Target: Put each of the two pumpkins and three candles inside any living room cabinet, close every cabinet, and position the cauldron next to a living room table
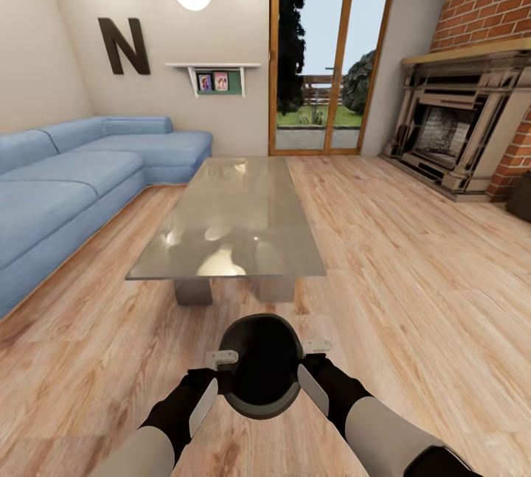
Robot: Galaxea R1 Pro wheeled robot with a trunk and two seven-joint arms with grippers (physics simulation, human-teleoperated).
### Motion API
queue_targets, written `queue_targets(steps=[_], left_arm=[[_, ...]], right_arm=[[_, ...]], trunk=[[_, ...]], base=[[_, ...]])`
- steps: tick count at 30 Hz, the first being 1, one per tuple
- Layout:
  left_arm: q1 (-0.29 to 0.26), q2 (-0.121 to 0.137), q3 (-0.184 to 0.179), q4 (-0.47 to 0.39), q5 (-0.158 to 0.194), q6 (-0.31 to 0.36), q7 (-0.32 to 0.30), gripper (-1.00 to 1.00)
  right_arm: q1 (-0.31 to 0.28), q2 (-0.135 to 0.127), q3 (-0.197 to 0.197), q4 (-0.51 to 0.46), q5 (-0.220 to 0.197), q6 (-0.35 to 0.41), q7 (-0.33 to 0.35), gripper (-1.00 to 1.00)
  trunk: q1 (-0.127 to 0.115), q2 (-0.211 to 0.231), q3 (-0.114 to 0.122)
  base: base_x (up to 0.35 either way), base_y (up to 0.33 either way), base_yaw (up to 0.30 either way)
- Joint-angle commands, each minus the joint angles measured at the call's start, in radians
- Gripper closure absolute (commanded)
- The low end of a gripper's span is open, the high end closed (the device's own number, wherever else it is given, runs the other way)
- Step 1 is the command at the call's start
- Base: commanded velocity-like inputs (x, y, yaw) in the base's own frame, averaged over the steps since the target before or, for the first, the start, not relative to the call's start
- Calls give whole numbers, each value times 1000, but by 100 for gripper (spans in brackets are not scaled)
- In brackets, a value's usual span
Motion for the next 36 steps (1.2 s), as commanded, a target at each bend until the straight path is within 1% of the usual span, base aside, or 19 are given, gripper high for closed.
queue_targets(steps=[1,9,18,31,36], left_arm=[[-1,0,6,0,49,-2,-4,100],[-1,0,6,0,49,-2,-4,100],[-1,0,6,0,49,-1,-4,100],[0,0,6,0,49,-1,-4,100],[-1,0,6,0,49,-1,-4,100]], right_arm=[[0,0,1,-5,-5,-39,50,100],[0,0,2,-5,-5,-39,50,100],[0,0,2,-5,-5,-39,50,100],[0,0,3,-5,-5,-39,50,100],[0,0,3,-5,-5,-39,51,100]], trunk=[[0,0,-4],[4,-2,-35],[4,-2,-35],[4,-2,-35],[4,-2,-32]], base=[[0,0,0],[0,0,0],[20,1,0],[277,66,-1],[231,3,-125]])
